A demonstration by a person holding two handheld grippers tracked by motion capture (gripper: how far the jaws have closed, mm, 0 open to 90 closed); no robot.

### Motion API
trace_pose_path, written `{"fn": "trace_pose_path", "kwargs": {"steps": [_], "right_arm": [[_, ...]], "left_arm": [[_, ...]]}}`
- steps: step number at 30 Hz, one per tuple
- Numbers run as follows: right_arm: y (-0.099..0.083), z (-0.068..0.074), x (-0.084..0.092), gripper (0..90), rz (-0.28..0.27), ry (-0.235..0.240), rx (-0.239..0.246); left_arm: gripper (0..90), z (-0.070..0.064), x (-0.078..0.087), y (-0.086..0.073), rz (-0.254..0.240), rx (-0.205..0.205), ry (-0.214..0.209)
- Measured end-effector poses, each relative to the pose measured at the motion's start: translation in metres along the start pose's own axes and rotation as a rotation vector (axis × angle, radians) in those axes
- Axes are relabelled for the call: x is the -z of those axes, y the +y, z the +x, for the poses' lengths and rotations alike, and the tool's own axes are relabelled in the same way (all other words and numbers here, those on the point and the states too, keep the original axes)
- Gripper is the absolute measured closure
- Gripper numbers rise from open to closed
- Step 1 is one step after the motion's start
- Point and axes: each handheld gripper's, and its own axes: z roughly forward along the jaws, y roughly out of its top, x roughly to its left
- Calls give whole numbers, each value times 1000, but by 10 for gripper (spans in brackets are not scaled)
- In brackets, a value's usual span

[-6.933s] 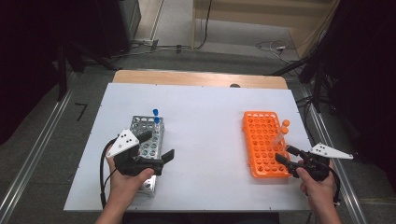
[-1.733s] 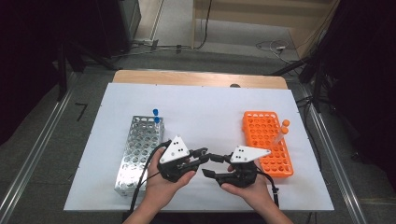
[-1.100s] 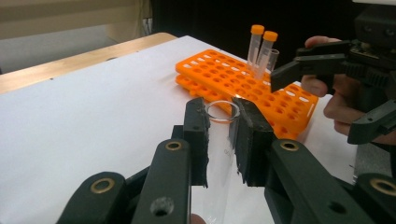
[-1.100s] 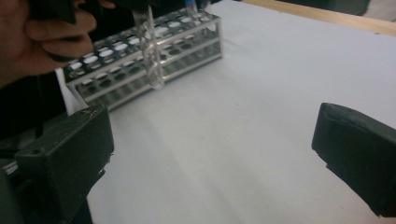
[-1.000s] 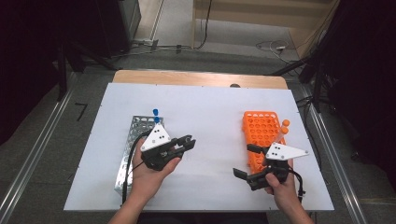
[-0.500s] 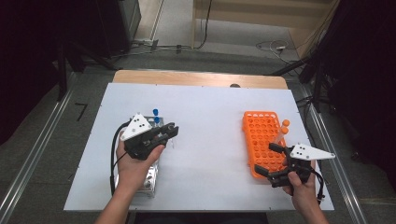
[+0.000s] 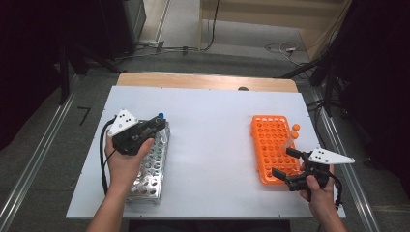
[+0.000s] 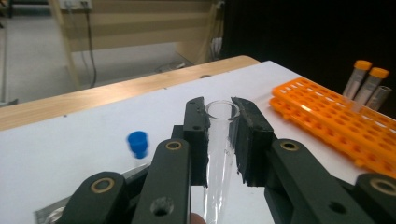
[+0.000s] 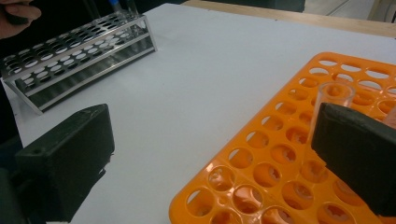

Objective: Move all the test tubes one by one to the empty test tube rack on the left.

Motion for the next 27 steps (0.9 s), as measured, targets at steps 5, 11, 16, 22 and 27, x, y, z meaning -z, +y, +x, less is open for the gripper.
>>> {"fn": "trace_pose_path", "kwargs": {"steps": [5,11,16,22,27], "right_arm": [[-2,-5,5,0,-9,-3,-5],[-2,-6,4,0,-1,-8,-9],[-2,-5,4,0,0,-4,-4],[-2,-6,5,0,-3,-8,-8],[-2,-6,4,0,-1,-9,-3]], "left_arm": [[765,7,-3,-5,-19,-6,35],[765,10,-10,-13,-9,-14,70],[765,9,-13,-18,15,-22,86],[764,3,-19,-23,81,-54,110],[761,0,-23,-26,130,-71,135]]}}
